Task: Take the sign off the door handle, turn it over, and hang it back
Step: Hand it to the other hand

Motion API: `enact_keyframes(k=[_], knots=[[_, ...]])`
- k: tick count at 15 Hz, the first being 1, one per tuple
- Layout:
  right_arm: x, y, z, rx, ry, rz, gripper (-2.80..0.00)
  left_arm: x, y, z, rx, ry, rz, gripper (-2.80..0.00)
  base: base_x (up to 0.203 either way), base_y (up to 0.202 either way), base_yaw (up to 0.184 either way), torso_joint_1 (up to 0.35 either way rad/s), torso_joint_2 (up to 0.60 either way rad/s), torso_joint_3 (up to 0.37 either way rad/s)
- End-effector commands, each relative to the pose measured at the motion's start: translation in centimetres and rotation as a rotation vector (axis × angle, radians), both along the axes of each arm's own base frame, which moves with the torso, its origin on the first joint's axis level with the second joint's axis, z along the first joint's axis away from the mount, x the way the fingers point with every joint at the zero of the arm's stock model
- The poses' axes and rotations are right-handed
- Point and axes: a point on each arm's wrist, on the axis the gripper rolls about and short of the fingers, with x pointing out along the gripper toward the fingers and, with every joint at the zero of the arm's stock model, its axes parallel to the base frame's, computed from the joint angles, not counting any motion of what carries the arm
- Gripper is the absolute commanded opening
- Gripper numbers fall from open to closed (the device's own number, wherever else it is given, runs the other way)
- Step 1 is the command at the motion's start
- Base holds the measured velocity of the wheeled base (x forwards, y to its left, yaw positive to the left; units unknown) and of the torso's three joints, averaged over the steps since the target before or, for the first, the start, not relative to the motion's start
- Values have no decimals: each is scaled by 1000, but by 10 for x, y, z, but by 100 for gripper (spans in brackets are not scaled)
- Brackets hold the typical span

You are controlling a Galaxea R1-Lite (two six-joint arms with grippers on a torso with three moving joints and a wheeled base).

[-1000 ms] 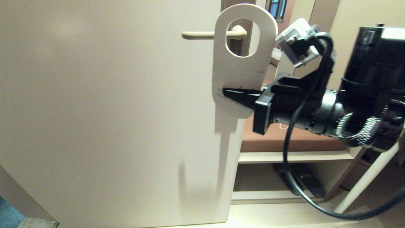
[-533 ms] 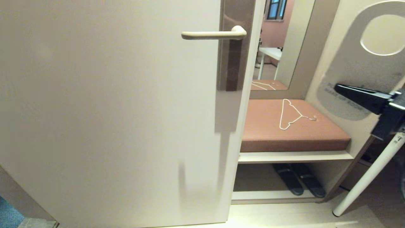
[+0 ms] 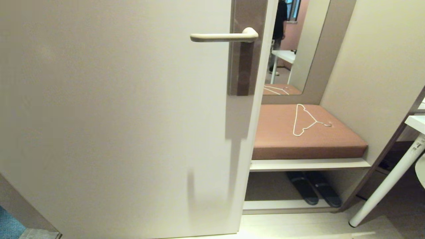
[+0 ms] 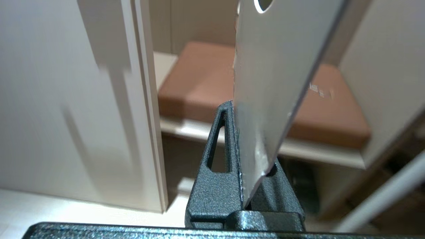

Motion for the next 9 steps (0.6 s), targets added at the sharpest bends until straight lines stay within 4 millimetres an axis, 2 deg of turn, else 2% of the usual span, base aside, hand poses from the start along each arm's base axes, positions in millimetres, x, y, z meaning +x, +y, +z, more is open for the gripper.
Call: enact_keyframes(k=[1,4,9], knots=[[-29,0,-16,1,-67,-14,-280,0,0,0,0,0,1,-280,0,0,0,0,0,0],[-48,0,-46,4,-44,-23,-280,0,0,0,0,0,1,-280,0,0,0,0,0,0],[-60,0,-87,3,-42,-11,-280,0,0,0,0,0,1,-280,0,0,0,0,0,0]])
